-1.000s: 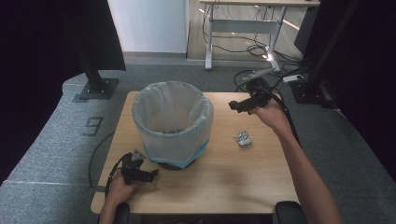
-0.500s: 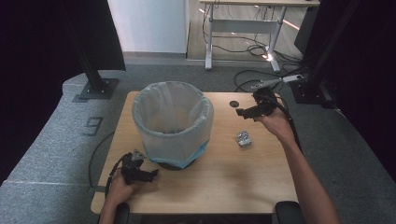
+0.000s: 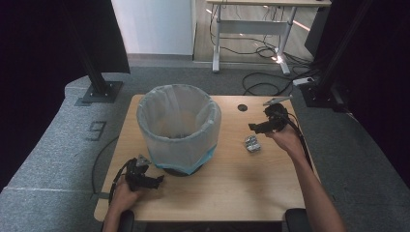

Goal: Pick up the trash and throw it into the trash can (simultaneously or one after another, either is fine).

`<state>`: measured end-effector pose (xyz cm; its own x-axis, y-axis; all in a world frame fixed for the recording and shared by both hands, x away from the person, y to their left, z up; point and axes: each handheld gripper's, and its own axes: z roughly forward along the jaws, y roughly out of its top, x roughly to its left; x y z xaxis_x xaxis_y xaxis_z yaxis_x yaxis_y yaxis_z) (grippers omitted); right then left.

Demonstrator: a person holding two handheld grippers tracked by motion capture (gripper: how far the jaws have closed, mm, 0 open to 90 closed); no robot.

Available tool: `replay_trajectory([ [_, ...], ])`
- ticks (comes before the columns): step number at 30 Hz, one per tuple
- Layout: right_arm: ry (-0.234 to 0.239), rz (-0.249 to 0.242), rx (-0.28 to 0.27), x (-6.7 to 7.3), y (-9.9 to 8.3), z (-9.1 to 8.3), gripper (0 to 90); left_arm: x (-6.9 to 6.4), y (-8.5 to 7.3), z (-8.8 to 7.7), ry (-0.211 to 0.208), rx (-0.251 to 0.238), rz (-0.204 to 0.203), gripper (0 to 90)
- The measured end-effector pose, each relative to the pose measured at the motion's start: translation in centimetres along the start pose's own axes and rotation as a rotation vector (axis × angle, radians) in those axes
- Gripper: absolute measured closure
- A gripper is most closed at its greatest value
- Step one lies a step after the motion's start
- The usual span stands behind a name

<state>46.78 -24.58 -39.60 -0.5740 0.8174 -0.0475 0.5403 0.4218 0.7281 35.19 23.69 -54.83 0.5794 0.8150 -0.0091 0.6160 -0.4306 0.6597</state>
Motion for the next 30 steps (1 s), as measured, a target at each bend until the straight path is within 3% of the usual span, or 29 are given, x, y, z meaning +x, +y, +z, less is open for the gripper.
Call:
replay_trajectory([
  [12,-0.038,0.023,0.024,-0.2,-3.2,2.1,0.0,0.0,0.0,0.0,0.0,0.0,0.0,0.0],
  [30,-0.022,0.063,0.047,0.3,-6.8,5.2,0.0,0.0,0.0,0.0,0.0,0.0,0.0,0.0],
])
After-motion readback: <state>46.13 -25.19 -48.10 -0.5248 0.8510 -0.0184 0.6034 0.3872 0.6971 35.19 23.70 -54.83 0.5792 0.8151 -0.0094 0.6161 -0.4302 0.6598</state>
